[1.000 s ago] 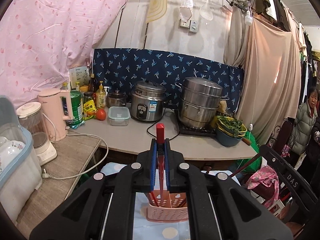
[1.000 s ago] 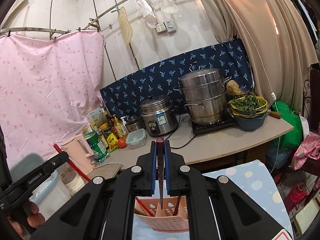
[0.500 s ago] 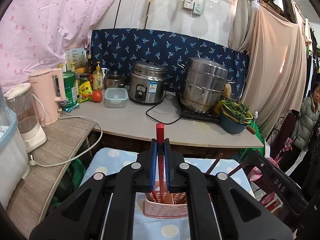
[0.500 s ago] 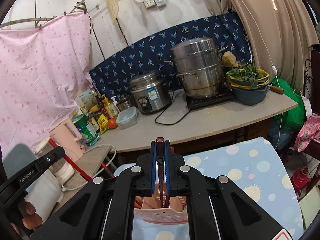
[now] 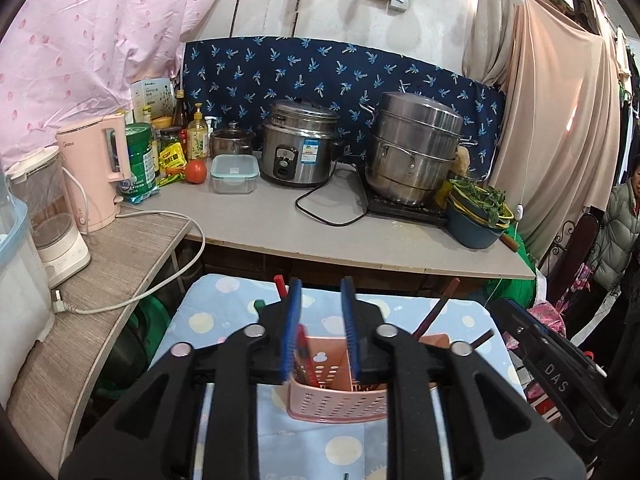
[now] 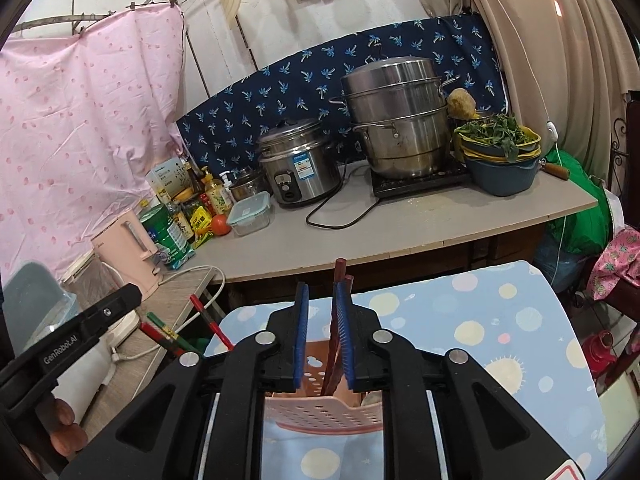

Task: Organize utensils
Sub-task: 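Open both tools to release the chopsticks into the basket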

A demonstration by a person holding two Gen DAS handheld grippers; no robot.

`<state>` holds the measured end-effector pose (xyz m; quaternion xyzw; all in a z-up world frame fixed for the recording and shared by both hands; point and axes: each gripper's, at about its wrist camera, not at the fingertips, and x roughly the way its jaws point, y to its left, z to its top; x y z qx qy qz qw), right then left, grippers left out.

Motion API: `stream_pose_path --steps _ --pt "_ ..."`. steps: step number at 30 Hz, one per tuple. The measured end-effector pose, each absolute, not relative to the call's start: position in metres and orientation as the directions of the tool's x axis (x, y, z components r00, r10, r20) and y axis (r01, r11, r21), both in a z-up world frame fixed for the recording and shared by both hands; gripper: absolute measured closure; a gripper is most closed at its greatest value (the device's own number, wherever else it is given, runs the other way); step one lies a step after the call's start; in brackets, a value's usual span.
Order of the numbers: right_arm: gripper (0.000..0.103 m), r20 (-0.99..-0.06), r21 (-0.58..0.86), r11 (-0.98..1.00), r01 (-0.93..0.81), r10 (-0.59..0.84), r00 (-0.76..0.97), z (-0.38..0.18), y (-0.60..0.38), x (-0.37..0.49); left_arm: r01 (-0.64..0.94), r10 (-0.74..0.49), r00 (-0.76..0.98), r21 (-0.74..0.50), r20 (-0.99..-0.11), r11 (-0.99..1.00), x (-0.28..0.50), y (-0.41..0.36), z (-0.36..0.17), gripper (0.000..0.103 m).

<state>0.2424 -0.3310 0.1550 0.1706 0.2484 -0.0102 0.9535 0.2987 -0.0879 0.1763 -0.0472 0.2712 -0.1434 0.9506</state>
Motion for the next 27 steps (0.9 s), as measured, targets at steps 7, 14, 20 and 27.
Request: stream_pose_path --steps 7,14,20,27 --pt "0.077 -0.457 0.281 0.957 0.077 0.063 0.887 0.165 -0.317 0.226 0.230 -0.279 0.816 -0.158 -0.506 0.960 0.288 -0.084 0.174 0.067" --pt "0.072 -0.451 0.287 0.957 0.044 0.094 0.888 0.168 -0.304 0.199 0.222 -0.260 0.819 -0.136 -0.511 0.966 0.269 -0.079 0.174 0.061" --pt "0.069 -0.477 0.273 0.961 0.046 0.094 0.874 0.155 -0.296 0.167 0.221 -0.247 0.807 -0.114 -0.537 0.969 0.246 -0.075 0.164 0.048" --pt "0.069 -0.538 0.244 0.968 0.049 0.093 0.838 0.122 -0.284 0.124 0.230 -0.242 0.767 -0.097 -0.595 0.968 0.214 -0.071 0.138 0.047"
